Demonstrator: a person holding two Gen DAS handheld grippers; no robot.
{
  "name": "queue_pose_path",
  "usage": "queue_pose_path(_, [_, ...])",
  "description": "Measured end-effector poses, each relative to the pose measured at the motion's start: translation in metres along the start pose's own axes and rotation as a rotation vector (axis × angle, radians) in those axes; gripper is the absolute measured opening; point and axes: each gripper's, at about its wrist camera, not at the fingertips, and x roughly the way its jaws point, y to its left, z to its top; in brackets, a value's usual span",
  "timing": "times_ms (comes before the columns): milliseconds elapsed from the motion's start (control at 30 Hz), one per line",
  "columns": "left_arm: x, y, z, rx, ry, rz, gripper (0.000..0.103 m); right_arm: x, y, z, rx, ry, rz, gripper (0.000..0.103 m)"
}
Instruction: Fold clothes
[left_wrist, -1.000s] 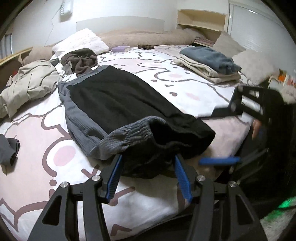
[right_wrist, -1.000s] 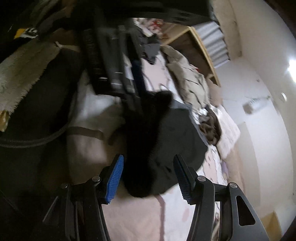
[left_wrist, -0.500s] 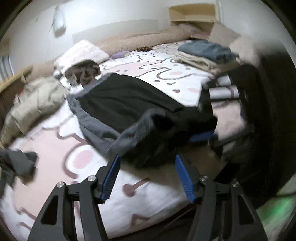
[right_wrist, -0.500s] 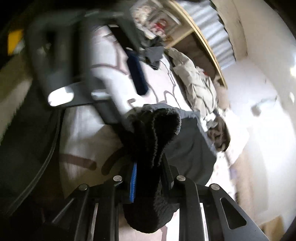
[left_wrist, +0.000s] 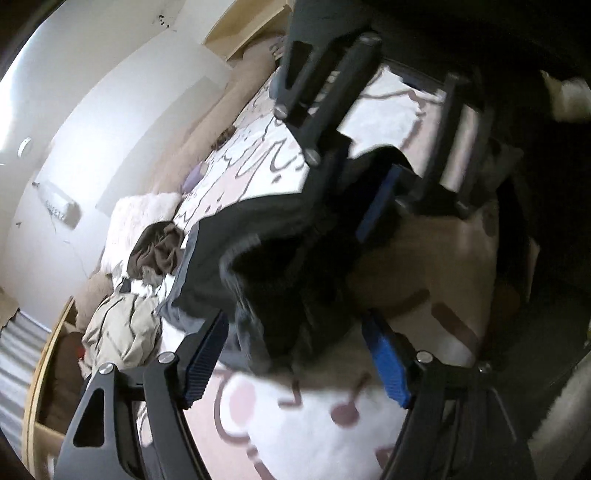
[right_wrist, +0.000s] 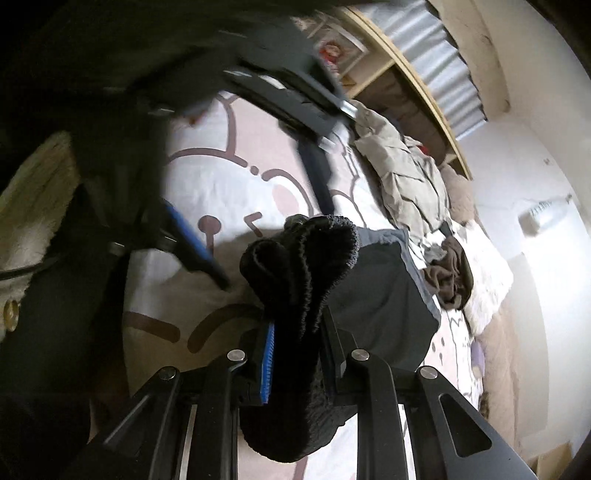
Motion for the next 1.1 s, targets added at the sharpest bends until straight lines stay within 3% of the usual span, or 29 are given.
queue_pose_path(167, [0.009, 0.015, 0.01, 0.011, -0.031, -0.05, 0.079, -0.001, -0.004, 0.002, -0.065, -0.001, 0.046, 0.021])
queue_pose_path(267, [0.012, 0.017, 0.012, 0.003, -0.031, -0.105, 0.076, -0.002, -0.006, 0.002, -0.09, 0.003, 0.072, 0.021])
queue_pose_path(300, [0.015, 0.02, 0.012, -0.025, -0.017, -0.149, 0.062, -0.002, -0.006, 0.002, -0.096, 0.006, 0.077, 0.021])
queue_pose_path(333, [0.017, 0.023, 0.012, -0.052, -0.003, -0.194, 0.042, -0.001, -0.007, 0.001, -0.094, 0.014, 0.08, 0.021])
queue_pose_path(467, [0.028, 0.043, 0.009, -0.236, 0.041, -0.322, 0.029, 0.003, -0.021, -0.001, 0.005, 0.058, 0.118, 0.022])
queue_pose_path(533, [0.031, 0.052, 0.007, -0.317, 0.056, -0.344, 0.027, 0.003, -0.028, -0.002, 0.088, 0.083, 0.126, 0.03])
queue_pose_path(567, [0.033, 0.055, 0.006, -0.351, 0.063, -0.348, 0.027, 0.002, -0.03, -0.003, 0.117, 0.095, 0.118, 0.043])
queue_pose_path(633, [0.035, 0.062, 0.004, -0.4, 0.075, -0.347, 0.027, -0.003, -0.031, -0.008, 0.16, 0.103, 0.1, 0.059])
queue_pose_path(867, [0.032, 0.067, 0.001, -0.484, 0.076, -0.345, 0.027, -0.017, -0.002, -0.031, 0.145, 0.113, -0.036, 0.06])
queue_pose_path(1100, [0.034, 0.066, 0.001, -0.493, 0.081, -0.338, 0.027, 0.003, 0.033, -0.042, -0.029, 0.139, -0.216, 0.06])
